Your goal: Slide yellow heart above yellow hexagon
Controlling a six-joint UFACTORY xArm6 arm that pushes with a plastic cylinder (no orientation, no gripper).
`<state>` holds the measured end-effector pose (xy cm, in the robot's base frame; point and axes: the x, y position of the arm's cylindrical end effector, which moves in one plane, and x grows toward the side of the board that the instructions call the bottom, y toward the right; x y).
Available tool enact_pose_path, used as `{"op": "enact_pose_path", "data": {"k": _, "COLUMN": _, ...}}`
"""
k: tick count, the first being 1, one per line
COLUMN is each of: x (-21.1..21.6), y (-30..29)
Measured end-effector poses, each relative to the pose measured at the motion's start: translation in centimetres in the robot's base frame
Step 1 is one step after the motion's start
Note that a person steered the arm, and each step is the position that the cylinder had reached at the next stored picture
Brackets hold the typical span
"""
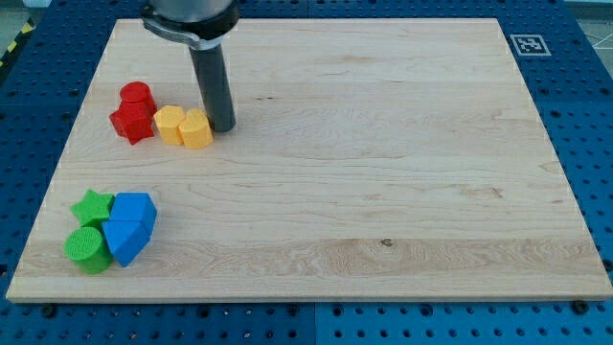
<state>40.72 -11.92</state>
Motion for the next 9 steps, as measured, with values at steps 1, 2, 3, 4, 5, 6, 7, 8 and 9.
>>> {"op": "enact_pose_path", "data": {"k": 1, "x": -0.1, "y": -1.1}}
{"op": "enact_pose_path", "data": {"k": 2, "x": -0.1, "y": 0.0}}
{"op": "enact_pose_path", "data": {"k": 3, "x": 0.6, "y": 3.8}}
{"op": "enact_pose_path", "data": {"k": 4, "x": 1.6, "y": 3.0}}
{"op": "enact_pose_path", "data": {"k": 5, "x": 1.8, "y": 2.3}}
{"op": "enact_pose_path", "data": {"k": 6, "x": 2.6, "y": 2.1}}
{"op": "enact_pose_path", "data": {"k": 7, "x": 5.5, "y": 2.1}}
{"op": "enact_pose_path", "data": {"k": 8, "x": 6.5, "y": 1.9}}
{"op": "enact_pose_path", "data": {"k": 9, "x": 6.5, "y": 0.9}}
